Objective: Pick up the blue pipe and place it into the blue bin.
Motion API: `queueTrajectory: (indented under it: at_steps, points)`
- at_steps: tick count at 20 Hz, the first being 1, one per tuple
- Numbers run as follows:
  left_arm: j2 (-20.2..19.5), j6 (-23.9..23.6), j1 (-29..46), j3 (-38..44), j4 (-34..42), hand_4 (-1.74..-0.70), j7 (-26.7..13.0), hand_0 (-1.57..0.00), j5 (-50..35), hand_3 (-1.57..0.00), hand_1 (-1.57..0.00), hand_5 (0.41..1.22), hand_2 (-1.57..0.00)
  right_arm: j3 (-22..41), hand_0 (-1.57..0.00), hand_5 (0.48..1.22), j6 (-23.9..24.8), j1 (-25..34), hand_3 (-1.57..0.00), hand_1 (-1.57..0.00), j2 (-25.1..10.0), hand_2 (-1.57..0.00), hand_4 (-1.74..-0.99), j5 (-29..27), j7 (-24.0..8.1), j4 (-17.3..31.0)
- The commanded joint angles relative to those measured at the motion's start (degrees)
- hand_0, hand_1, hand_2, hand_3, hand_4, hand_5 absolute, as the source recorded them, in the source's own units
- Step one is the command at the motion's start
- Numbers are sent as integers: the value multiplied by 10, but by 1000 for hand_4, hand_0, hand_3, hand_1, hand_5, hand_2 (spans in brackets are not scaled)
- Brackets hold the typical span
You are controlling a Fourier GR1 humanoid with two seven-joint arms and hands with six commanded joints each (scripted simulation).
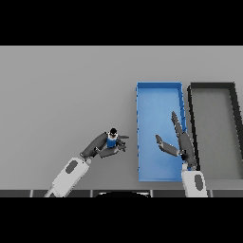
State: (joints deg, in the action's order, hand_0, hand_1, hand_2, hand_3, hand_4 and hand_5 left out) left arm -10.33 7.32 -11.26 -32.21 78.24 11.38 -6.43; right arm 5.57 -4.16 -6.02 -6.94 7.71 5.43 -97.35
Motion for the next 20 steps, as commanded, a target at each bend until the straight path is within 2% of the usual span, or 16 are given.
queueTrajectory:
  at_steps: [1,2,5,10,12,15,20]
  points:
    - [-1,-2,1,0,15,-1690,4,-1450,-4,-1386,-1466,1179,-1477,1,1,621,0,-5,1,1,1,1,-1245,-1,3,-9]
    - [-4,1,0,0,24,-1699,8,-1474,-7,-1403,-1487,1187,-1496,1,1,623,2,-5,1,1,0,1,-1244,-1,-5,-17]
    - [-3,6,-15,-2,70,-1714,3,-1521,-8,-1433,-1528,1204,-1533,3,1,629,3,-12,1,1,0,1,-1239,6,-1,-9]
    - [-3,17,-35,-6,123,-1723,-47,-1555,-13,-1446,-1557,1215,-1558,-2,1,637,2,-10,1,1,-7,1,-1216,7,15,-7]
    - [-7,25,-39,-7,141,-1726,-67,-1561,-19,-1445,-1562,1217,-1563,1,1,640,0,-14,1,1,-5,1,-1208,5,12,-12]
    - [2,28,-46,-8,140,-1727,-90,-1566,-14,-1441,-1566,1219,-1567,-3,1,629,-4,-12,1,1,-8,1,-1186,-2,5,-14]
    - [5,40,-36,-6,137,-1730,-97,-1569,-10,-1443,-1569,1219,-1570,-1,1,629,-8,-15,1,1,-1,1,-1186,-6,14,1]
